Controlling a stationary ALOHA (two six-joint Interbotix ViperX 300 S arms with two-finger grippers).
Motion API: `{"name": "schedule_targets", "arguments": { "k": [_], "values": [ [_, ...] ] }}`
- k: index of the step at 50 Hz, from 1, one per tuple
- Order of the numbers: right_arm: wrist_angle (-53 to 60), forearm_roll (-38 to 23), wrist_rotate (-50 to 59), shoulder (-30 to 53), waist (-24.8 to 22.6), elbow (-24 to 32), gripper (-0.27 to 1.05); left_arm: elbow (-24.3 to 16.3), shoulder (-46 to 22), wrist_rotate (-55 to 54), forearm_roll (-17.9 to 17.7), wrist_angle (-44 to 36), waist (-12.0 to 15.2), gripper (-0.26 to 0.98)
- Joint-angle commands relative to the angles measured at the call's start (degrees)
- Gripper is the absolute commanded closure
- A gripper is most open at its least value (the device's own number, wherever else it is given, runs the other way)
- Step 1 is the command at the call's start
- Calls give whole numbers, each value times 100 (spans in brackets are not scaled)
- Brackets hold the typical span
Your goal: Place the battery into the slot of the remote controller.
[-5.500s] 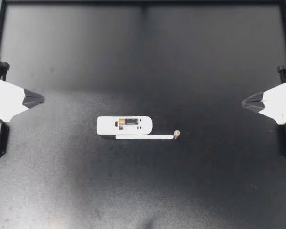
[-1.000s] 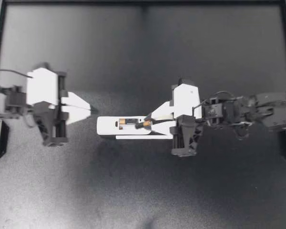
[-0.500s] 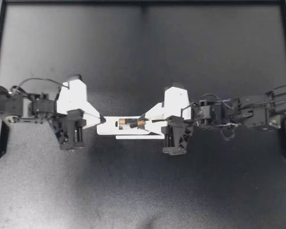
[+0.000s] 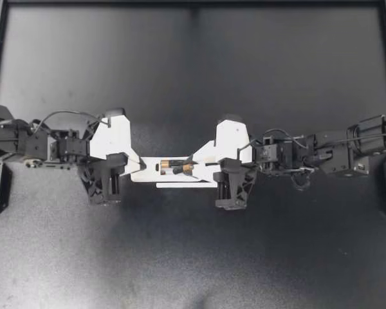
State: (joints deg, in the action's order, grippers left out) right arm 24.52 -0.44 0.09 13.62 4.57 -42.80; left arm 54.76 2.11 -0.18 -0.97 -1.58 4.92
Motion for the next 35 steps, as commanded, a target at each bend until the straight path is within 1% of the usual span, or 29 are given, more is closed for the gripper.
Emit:
{"name": "schedule_targets", "arguments": {
  "k": [1,23,35],
  "values": [
    [53,-9,0,-79,70,123,77,-62,26,-18,0,9,18,87],
    [-202,-9,-9,0,70,193,77,-62,-35,-26,0,211,18,87],
    [-519,-114,-9,35,70,360,77,-79,-35,-35,0,220,18,87]
  ]
}}
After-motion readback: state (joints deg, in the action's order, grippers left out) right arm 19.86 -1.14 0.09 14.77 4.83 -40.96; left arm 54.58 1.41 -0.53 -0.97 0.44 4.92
